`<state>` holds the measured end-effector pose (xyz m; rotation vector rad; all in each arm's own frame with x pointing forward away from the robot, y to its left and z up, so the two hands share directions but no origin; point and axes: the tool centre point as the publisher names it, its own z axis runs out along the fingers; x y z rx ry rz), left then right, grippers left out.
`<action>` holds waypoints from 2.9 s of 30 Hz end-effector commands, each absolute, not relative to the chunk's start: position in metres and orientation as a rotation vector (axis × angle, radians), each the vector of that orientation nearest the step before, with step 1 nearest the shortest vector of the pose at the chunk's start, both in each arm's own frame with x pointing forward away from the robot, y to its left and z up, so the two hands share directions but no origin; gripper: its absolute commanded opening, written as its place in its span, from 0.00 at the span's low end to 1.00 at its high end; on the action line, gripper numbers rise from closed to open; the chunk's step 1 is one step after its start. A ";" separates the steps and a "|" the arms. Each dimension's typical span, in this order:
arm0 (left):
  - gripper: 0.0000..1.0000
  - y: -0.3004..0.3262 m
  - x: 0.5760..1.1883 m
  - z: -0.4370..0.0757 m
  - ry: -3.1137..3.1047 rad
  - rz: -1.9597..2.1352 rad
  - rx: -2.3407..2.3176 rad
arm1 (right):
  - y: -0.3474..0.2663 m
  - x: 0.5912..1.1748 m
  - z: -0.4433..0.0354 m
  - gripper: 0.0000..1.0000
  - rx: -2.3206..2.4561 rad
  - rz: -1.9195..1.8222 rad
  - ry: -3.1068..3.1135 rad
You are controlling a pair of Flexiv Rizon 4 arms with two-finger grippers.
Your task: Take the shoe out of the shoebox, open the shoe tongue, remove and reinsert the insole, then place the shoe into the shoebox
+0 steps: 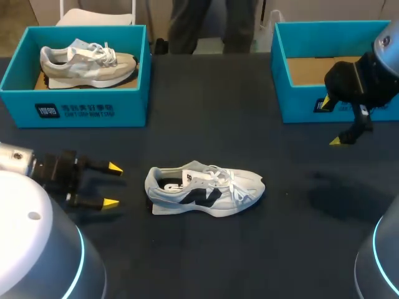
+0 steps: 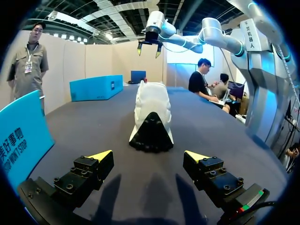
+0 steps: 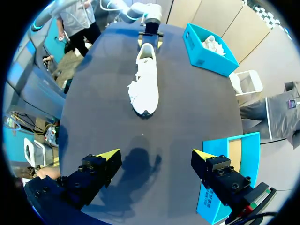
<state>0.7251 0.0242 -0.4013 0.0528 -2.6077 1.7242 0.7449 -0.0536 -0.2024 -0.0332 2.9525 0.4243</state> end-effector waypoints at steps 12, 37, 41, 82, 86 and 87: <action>1.00 -0.027 0.715 -0.405 -2.590 1.729 0.054 | -0.053 0.746 -0.203 1.00 -0.033 0.421 2.953; 1.00 -0.064 0.722 -0.415 -2.617 1.713 0.043 | -0.053 0.746 -0.203 1.00 -0.033 0.421 2.953; 1.00 -0.069 0.723 -0.418 -2.611 1.702 0.060 | -0.053 0.746 -0.203 1.00 -0.033 0.421 2.953; 0.00 -0.082 0.723 -0.428 -2.629 1.631 0.070 | -0.053 0.746 -0.203 1.00 -0.033 0.421 2.953; 0.00 -0.082 0.723 -0.428 -2.629 1.631 0.070 | -0.053 0.746 -0.203 1.00 -0.033 0.421 2.953; 0.00 -0.082 0.723 -0.428 -2.629 1.631 0.070 | -0.053 0.746 -0.203 1.00 -0.033 0.421 2.953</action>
